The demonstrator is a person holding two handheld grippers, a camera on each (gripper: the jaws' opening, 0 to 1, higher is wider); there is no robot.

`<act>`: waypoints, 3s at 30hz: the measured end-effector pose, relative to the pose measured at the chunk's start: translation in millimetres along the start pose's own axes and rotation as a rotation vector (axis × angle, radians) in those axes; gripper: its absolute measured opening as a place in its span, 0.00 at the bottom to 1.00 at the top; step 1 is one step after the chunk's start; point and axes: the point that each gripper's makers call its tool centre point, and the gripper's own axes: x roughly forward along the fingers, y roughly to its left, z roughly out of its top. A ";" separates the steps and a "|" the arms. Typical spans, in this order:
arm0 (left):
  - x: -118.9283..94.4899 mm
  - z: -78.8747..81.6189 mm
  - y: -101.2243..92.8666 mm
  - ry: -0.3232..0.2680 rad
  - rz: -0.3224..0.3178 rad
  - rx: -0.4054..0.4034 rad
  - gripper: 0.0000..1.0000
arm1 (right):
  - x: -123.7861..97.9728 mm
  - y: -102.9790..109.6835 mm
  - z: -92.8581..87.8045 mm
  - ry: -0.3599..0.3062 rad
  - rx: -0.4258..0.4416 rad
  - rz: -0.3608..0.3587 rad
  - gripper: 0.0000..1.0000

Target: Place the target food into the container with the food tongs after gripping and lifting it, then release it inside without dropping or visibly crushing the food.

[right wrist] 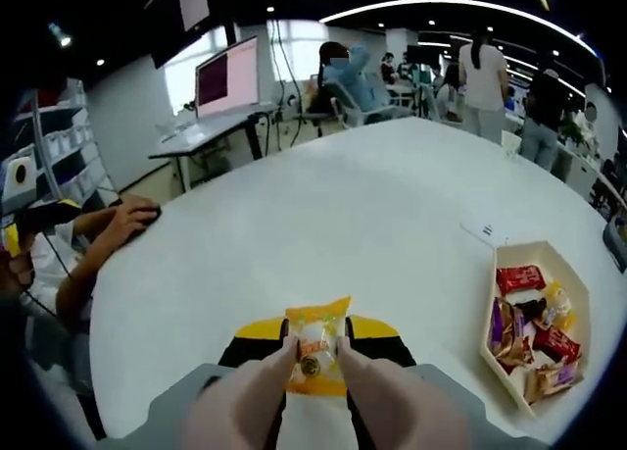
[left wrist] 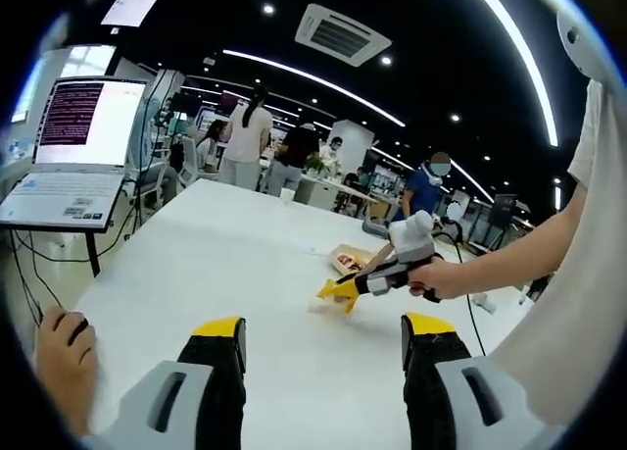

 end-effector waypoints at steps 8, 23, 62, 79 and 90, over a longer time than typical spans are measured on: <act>2.6 -0.4 -4.4 0.004 -0.013 0.006 0.63 | -4.7 -0.1 6.6 -0.020 0.007 0.004 0.22; -0.3 -2.1 -2.8 0.004 -0.010 0.005 0.63 | -15.2 2.1 20.9 -0.059 0.005 0.002 0.22; -6.3 0.2 2.3 -0.006 -0.017 0.004 0.63 | -27.7 3.6 31.5 -0.085 -0.003 -0.021 0.22; -5.8 2.4 -0.8 -0.006 -0.032 0.012 0.64 | -37.8 3.9 38.2 -0.110 0.006 -0.027 0.22; -5.3 4.9 -2.9 0.000 -0.039 0.023 0.64 | -41.2 6.6 40.4 -0.122 0.016 -0.023 0.22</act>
